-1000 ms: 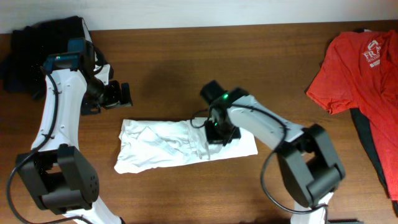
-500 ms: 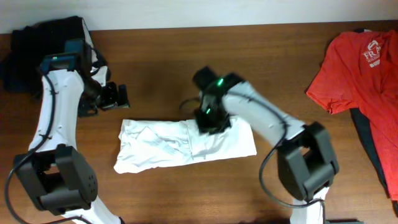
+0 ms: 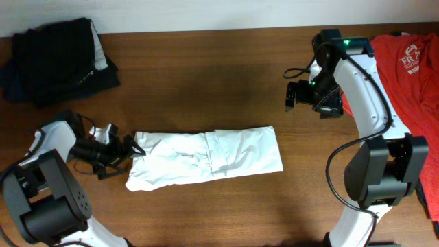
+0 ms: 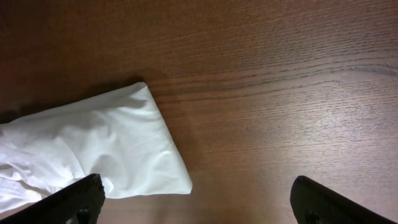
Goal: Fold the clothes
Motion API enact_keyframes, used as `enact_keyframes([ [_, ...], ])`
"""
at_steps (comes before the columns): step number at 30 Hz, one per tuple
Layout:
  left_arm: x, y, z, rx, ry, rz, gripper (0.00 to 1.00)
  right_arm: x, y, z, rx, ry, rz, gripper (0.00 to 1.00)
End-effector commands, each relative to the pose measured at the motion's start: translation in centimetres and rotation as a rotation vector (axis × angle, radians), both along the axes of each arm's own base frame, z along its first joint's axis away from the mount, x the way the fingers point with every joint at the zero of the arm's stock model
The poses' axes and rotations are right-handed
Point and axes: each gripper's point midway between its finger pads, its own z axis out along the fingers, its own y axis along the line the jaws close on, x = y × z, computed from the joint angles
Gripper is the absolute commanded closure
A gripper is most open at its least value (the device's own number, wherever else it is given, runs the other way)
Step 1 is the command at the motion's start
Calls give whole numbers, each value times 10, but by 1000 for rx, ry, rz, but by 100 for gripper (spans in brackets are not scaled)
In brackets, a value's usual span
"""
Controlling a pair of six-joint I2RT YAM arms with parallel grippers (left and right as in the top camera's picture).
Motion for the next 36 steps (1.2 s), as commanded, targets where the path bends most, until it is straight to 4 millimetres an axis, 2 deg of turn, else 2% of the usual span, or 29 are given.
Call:
enact_keyframes([
  [1,-9,-10,-10,-36,-10,-5,1,1,-2,5,-6,-17,11,1],
  [5,-16,-20,-27,-33,-5,-9,2,1,3,6,24,-16,12,1],
  [6,-16,-24,-30,-30,-13,-24,7,1,4,6,27,-17,12,1],
  [8,-15,-31,-31,-28,-18,-53,11,1,4,6,28,-16,12,1],
  [11,-9,-49,-32,-19,-47,-126,24,0,4,6,28,-16,12,1],
  [13,-7,-58,-33,-15,-60,-159,44,0,4,6,27,-12,12,1],
  [14,-5,-60,-33,-13,-66,-171,65,-1,4,6,27,-8,12,1],
  [15,-2,-60,-32,-10,-73,-170,94,-1,4,6,27,-9,12,1],
  [16,1,-58,-31,0,-69,-155,100,-1,4,6,27,-9,12,1],
  [19,17,-35,-19,125,-29,-113,100,-2,4,6,27,-8,12,1],
  [20,25,-20,-7,210,2,-96,100,-2,4,6,27,-5,12,1],
  [22,41,1,24,315,16,-74,99,-3,4,4,26,0,12,1],
  [23,50,10,45,360,10,-65,100,-5,4,2,26,7,12,1],
  [24,62,16,76,412,-9,-63,99,-7,3,-2,26,17,12,1],
  [25,70,14,98,423,-36,-71,100,-8,3,-5,26,22,12,1],
  [27,76,-4,133,427,-77,-117,100,-10,3,-13,26,31,11,1],
  [28,76,-17,141,425,-86,-155,99,-11,5,-16,37,36,11,1],
  [30,72,-42,141,420,-86,-226,99,-12,8,-19,52,39,10,1],
  [33,76,-90,134,376,-138,-331,100,-15,9,-23,59,51,9,1],
  [34,75,-98,132,375,-144,-355,100,-16,9,-24,59,55,9,1],
  [36,65,-126,118,369,-138,-434,99,-18,9,-25,58,64,9,1],
])
